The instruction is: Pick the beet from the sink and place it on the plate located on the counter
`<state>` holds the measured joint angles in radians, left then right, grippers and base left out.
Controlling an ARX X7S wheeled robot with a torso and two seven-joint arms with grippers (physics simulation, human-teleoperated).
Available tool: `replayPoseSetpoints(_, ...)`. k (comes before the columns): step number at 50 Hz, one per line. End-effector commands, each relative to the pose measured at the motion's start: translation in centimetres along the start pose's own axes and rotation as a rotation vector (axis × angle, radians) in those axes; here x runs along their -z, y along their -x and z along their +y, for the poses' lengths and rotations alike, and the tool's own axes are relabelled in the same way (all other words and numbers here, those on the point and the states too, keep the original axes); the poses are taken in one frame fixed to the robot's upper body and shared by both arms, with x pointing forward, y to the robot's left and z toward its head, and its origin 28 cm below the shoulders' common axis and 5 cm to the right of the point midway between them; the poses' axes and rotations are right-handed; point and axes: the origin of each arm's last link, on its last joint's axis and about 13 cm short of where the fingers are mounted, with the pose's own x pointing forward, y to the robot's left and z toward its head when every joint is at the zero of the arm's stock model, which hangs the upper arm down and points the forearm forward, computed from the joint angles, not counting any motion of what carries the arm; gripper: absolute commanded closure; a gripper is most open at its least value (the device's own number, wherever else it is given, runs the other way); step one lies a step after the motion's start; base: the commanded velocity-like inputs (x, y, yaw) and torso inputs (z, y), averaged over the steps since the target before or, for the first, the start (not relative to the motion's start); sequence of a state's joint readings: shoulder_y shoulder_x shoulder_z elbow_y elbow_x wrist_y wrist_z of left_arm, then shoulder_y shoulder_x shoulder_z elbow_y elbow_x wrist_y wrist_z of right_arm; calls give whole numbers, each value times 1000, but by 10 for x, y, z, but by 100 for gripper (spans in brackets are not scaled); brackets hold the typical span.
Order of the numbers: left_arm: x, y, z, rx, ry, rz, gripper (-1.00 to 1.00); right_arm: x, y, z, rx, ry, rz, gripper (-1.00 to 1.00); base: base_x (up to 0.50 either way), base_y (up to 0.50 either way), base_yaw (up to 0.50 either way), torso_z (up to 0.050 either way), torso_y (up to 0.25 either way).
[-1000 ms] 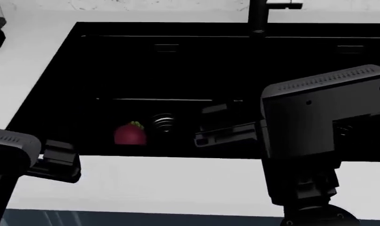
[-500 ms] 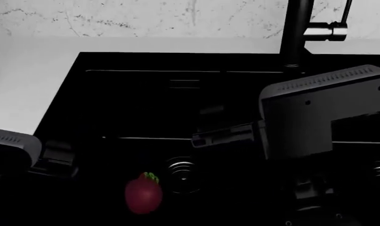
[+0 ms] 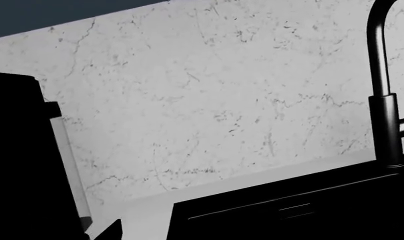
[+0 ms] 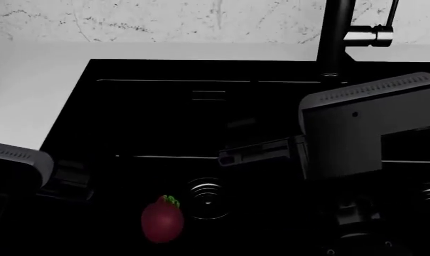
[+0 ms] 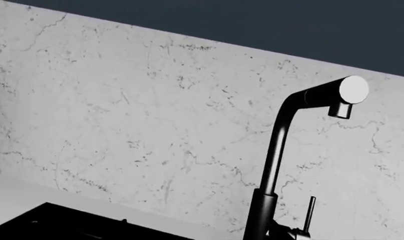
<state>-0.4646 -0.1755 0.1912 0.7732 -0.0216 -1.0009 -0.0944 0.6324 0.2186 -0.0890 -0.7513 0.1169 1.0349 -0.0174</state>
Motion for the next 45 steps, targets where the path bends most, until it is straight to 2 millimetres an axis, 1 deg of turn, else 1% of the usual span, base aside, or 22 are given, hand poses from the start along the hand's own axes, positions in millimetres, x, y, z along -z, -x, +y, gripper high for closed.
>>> replayPoseSetpoints(1, -3, -1, 1, -2, -8, -2, -100, -1, 1, -1, 1, 3, -1, -100, 0, 0, 0, 0, 0)
replayPoseSetpoints(6, -13, -4, 3, -3, -12, -1, -100, -3, 4, -5, 9, -5, -18, -100, 0, 0, 0, 0, 0)
replayPoseSetpoints(8, -24, -4, 3, -2, -33, -11, -100, -5, 5, -6, 12, -10, -21, -100, 0, 0, 0, 0, 0)
replayPoseSetpoints(10, -29, -5, 4, -4, -46, -15, -100, -7, 7, -7, 16, -13, -29, -100, 0, 0, 0, 0, 0)
replayPoseSetpoints(15, -34, -6, 2, -1, -61, -17, -100, -8, 8, -8, 15, -20, -32, -100, 0, 0, 0, 0, 0)
replayPoseSetpoints(16, -35, -7, 3, 0, -62, -11, -100, -8, 6, -6, -23, -42, -25, -100, 0, 0, 0, 0, 0)
replayPoseSetpoints(18, -36, -10, 5, -3, -66, -8, -100, -9, 2, -6, -27, -56, -9, -100, 0, 0, 0, 0, 0)
replayPoseSetpoints(21, -38, -14, 6, 1, -57, -10, -100, -19, -5, -5, -40, -47, -13, -100, 0, 0, 0, 0, 0)
replayPoseSetpoints(22, -42, -16, 7, 3, -54, -14, -100, -25, -6, -6, -35, -33, -24, -100, 0, 0, 0, 0, 0)
replayPoseSetpoints(24, -42, -17, 7, 4, -61, -16, -100, -31, -7, -7, -29, -28, -32, -100, 0, 0, 0, 0, 0)
replayPoseSetpoints(26, -48, -20, 9, 1, -69, -15, -100, -35, -7, -7, -24, -20, -38, -100, 0, 0, 0, 0, 0)
replayPoseSetpoints(34, -49, -21, 8, -1, -89, -4, -100, -39, -4, -8, -23, 5, -39, -100, 0, 0, 0, 0, 0)
replayPoseSetpoints(45, -49, -24, 8, 7, -83, 3, -100, -40, -6, -10, -21, 18, -34, -100, 0, 0, 0, 0, -189)
